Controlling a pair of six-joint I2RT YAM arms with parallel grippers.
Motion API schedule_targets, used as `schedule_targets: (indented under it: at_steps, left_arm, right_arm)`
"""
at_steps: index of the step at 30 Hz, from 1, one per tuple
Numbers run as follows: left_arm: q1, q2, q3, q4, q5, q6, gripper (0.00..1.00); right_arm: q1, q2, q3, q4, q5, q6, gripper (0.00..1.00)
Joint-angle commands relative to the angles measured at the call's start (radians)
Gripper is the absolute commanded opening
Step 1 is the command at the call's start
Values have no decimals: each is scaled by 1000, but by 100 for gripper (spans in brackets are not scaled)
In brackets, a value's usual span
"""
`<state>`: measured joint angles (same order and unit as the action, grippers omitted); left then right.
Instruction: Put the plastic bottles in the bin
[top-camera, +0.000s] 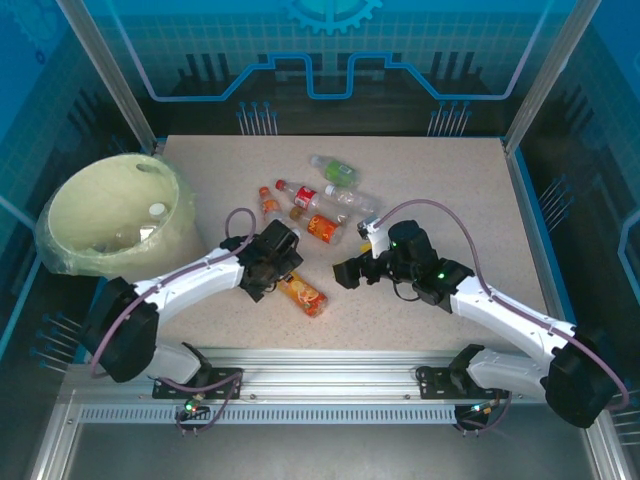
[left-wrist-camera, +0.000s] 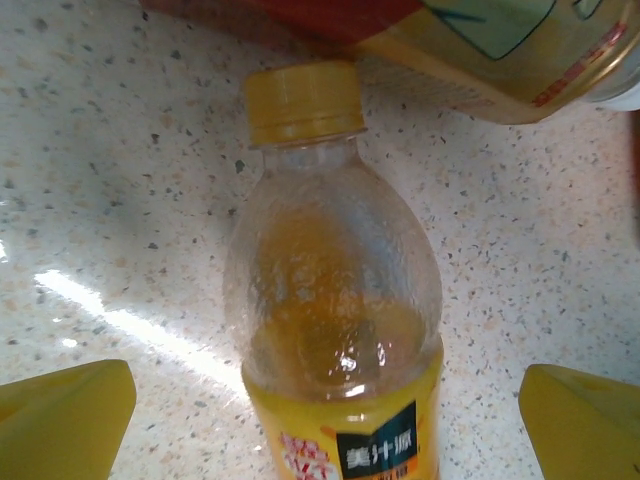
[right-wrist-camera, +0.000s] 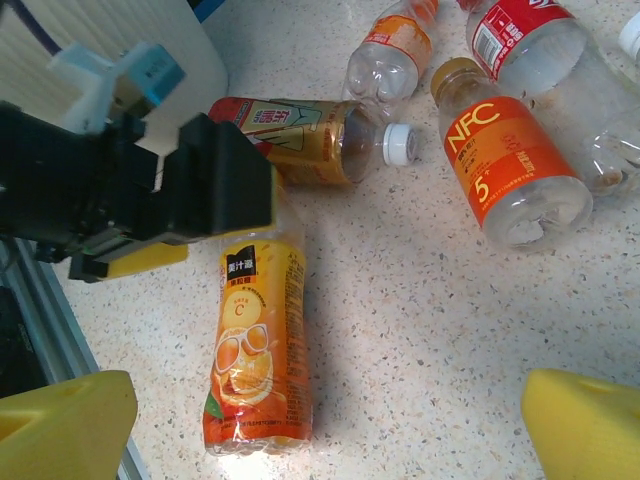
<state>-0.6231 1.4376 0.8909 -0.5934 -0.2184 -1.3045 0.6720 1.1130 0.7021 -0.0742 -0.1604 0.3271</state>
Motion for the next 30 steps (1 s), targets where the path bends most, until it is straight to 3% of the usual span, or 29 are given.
schedule_targets:
  at_steps: [1,12,21,30]
  left_arm:
    - [-7,54,-2,62,49,2,99]
    - [-9,189,-7,120,74,75,90]
    - [-13,162,-36,135,11,128,61]
    - [-30,56,-49,210,27,258,53]
  right_arm:
    - [13,3,23,22,-25,-23,100]
    - [20,-46,-8,65,-67,-35,100]
    - [19,-79,-18,69,-38,-37,100]
    - [21,-79,-46,124,-88,-64,100]
